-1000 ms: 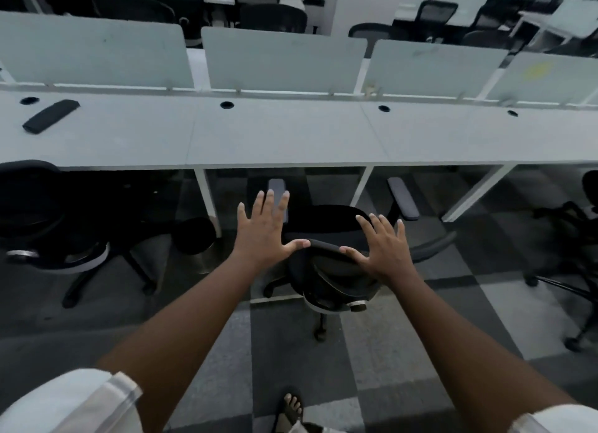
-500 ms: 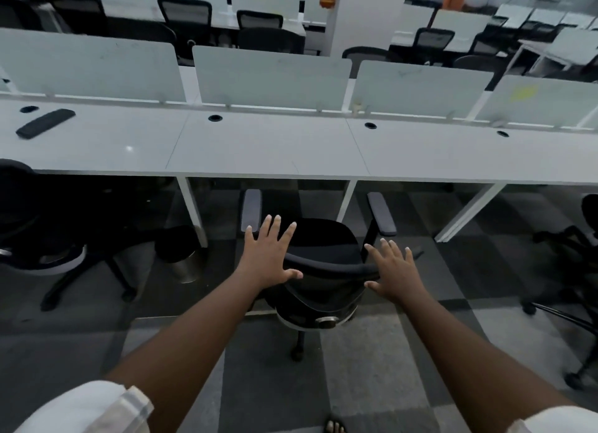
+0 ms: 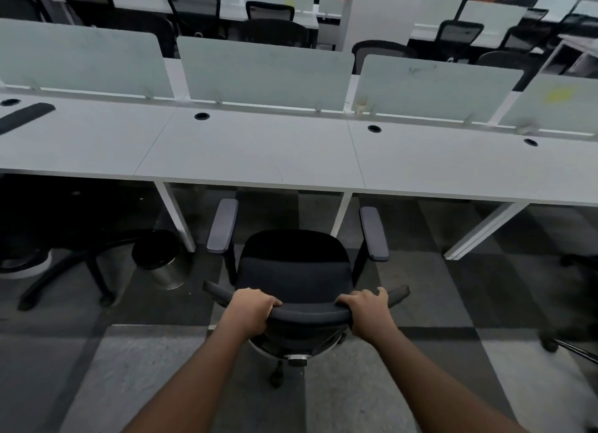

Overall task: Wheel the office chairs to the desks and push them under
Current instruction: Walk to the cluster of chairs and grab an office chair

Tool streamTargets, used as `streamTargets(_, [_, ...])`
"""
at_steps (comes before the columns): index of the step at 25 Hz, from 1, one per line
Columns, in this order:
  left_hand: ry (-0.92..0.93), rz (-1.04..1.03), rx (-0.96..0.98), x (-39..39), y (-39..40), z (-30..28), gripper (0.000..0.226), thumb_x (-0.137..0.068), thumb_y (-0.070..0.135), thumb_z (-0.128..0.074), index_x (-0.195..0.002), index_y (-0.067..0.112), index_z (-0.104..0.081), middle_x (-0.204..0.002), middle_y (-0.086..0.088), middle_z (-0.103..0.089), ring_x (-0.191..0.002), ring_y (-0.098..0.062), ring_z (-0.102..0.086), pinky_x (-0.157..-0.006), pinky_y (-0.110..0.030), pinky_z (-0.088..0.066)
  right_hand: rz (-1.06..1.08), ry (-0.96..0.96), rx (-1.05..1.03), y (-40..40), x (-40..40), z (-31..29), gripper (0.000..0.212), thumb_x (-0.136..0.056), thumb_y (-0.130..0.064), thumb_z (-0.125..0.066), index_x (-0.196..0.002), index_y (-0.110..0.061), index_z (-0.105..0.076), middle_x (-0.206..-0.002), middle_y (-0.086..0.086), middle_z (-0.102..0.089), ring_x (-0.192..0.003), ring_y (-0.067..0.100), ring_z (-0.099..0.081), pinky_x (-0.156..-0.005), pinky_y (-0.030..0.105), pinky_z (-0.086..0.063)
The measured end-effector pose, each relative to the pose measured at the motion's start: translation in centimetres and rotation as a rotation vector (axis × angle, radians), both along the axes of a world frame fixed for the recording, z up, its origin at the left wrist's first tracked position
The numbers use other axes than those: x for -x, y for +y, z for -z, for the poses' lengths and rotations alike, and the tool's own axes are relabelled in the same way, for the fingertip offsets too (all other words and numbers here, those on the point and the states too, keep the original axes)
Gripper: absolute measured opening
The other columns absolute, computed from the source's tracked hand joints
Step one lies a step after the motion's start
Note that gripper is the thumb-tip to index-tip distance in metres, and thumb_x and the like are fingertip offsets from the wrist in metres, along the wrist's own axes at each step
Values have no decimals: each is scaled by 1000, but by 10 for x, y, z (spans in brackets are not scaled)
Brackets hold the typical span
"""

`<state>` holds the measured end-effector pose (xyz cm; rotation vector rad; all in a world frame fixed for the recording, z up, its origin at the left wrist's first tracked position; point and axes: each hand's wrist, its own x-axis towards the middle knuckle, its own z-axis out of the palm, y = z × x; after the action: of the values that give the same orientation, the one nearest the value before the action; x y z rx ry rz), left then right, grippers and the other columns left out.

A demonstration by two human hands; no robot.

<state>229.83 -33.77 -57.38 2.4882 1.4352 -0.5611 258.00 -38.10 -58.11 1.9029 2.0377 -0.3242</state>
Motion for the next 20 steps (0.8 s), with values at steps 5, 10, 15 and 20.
streamTargets(5, [27,27,-38,17,-3,-5,53,-93,31,-59,-142,49,-50,-125,9,-68,-116,-19,-63,-95,-35,-50,-4,-14,-60,-3,21,4,50,-84,-29,-68,-130,-46,-58,-120,-11,-64,-117,18,-55,-108,49,-21])
streamTargets(10, [37,18,-41,53,-7,-13,54,-92,32,-59,-142,50,-49,-123,11,-69,-113,-18,-64,-92,-34,-51,2,-7,-28,-6,63,-7,53,-85,-28,-68,-134,-45,-57,-121,-9,-63,-118,21,-55,-110,52,-20])
streamTargets(15, [74,11,-23,104,14,-20,52,-91,32,-58,-137,55,-49,-120,13,-68,-111,-16,-64,-85,-33,-50,3,-5,-47,6,118,-13,52,-89,-21,-64,-136,-44,-57,-122,-8,-64,-119,22,-54,-111,52,-21])
streamTargets(20, [56,-5,-62,148,40,-12,52,-88,40,-56,-137,57,-49,-116,14,-69,-109,-14,-64,-79,-30,-46,9,-9,-66,32,159,-14,52,-89,-20,-64,-135,-44,-58,-122,-8,-64,-121,21,-53,-113,52,-21])
